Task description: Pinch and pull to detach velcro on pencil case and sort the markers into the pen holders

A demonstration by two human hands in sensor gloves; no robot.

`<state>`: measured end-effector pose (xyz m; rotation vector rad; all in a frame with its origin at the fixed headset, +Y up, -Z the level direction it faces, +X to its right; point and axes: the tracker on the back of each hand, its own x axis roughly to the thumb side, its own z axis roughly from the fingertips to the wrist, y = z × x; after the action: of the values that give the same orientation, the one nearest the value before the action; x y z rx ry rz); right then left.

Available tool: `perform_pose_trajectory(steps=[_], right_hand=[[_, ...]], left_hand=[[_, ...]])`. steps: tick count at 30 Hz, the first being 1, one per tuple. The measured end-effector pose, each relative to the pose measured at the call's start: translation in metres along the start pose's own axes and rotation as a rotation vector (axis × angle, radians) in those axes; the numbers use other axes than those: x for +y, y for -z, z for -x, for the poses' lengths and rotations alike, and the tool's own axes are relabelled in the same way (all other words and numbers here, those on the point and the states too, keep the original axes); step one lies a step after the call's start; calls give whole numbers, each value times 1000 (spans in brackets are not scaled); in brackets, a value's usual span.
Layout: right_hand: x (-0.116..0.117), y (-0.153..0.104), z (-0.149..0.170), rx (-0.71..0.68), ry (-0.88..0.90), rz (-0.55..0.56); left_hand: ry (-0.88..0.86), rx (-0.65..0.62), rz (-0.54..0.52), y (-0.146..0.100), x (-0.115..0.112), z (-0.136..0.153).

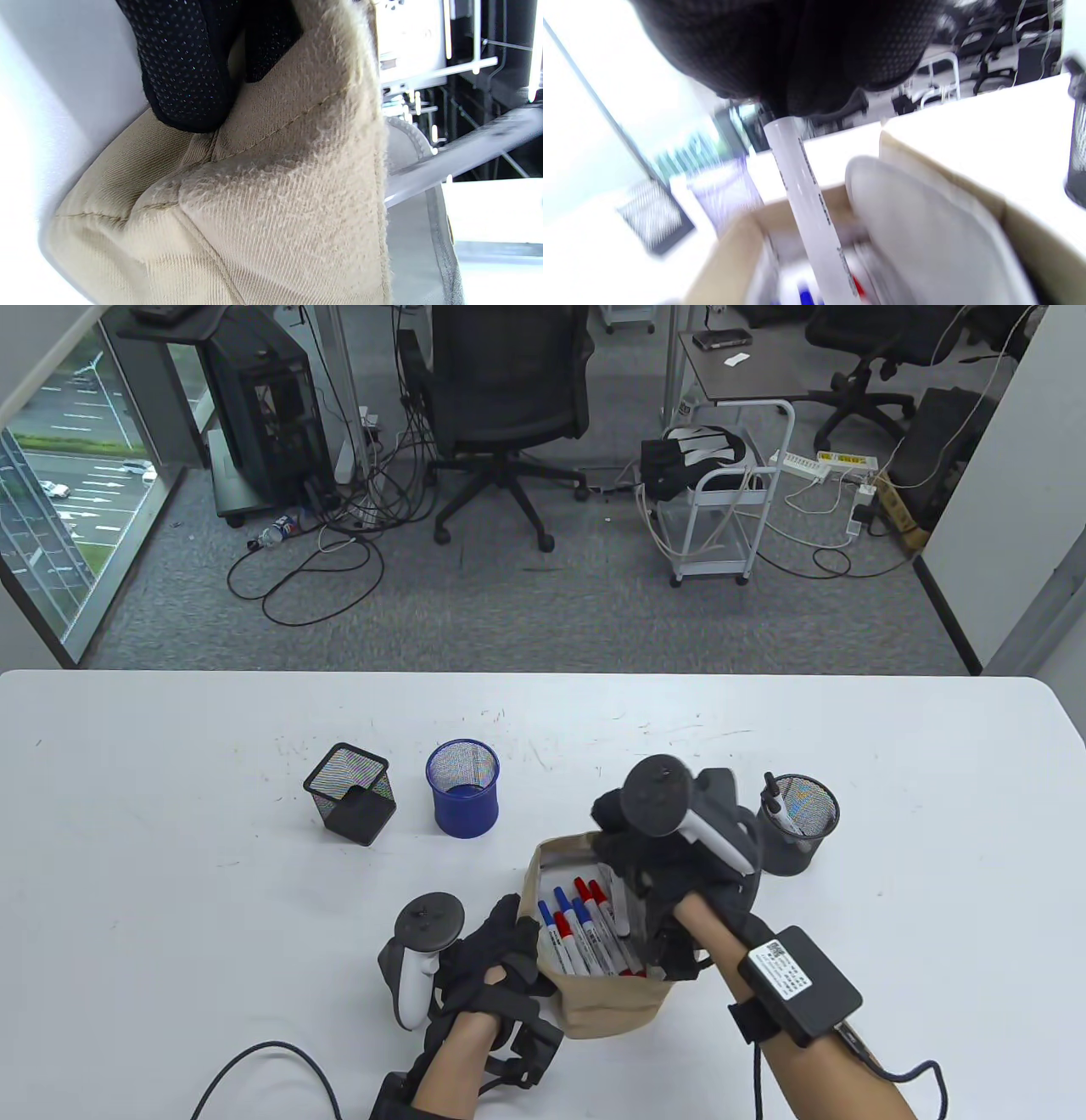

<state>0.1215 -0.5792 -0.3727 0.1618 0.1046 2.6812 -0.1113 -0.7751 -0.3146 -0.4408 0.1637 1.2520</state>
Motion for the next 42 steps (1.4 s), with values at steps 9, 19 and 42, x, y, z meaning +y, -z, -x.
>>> perform_pose_trajectory(steps=[9, 19, 42], right_hand=[[-100, -14, 68, 249, 9, 503], [-66, 24, 147, 466, -119, 429], [55, -20, 84, 155, -86, -301]], left_hand=[[3, 0, 4, 0, 0, 0], [8, 1, 0, 0, 0, 0], [12, -16, -4, 1, 0, 0]])
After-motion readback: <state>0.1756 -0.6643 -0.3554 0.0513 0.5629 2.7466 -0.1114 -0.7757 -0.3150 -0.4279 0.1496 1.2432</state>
